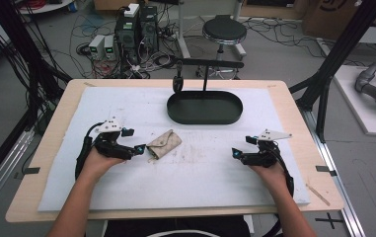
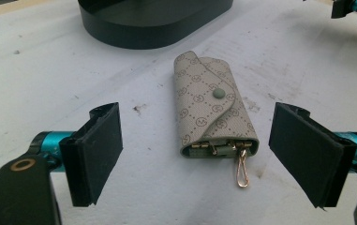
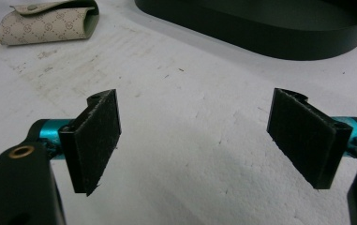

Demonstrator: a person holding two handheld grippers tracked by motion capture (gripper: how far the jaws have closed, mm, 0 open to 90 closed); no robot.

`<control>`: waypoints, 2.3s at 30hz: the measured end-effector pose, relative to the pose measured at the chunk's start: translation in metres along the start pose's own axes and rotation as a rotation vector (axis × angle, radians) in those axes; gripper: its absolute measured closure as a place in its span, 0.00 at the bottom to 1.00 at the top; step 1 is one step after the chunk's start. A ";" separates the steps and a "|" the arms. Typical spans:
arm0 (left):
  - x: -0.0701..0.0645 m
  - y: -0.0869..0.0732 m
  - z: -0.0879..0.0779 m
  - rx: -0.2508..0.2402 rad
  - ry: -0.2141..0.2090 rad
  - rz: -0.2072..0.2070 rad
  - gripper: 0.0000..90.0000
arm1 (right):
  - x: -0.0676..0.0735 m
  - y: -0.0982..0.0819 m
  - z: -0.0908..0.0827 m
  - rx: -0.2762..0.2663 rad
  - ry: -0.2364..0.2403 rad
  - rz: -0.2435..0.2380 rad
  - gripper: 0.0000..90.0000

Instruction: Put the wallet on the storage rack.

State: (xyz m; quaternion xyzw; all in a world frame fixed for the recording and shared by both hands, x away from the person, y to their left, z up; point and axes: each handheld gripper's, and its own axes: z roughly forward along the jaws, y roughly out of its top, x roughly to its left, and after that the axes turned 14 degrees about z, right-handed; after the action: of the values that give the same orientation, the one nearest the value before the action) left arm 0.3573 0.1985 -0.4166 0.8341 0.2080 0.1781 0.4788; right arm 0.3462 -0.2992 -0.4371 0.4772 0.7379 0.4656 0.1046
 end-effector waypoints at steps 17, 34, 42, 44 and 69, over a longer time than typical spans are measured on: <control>-0.017 0.007 0.031 0.080 0.003 0.012 0.17 | 0.003 0.000 0.000 0.001 0.007 -0.020 0.20; -0.026 0.003 0.072 0.223 0.013 0.036 0.15 | 0.005 -0.002 0.002 0.020 0.004 -0.026 0.20; -0.031 0.004 0.076 0.252 0.025 0.080 0.17 | 0.006 -0.002 0.002 0.028 0.006 -0.028 0.20; -0.031 0.004 0.074 0.247 0.022 0.087 0.21 | 0.006 -0.002 0.002 0.029 0.005 -0.028 0.20; -0.026 0.052 0.082 0.128 -0.030 0.158 0.39 | 0.009 -0.003 0.001 0.033 0.018 -0.035 0.20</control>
State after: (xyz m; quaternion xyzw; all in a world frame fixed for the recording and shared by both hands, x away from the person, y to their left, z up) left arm 0.3851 0.1020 -0.4127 0.8793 0.1455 0.1890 0.4123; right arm 0.3403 -0.2919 -0.4376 0.4616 0.7548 0.4555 0.0982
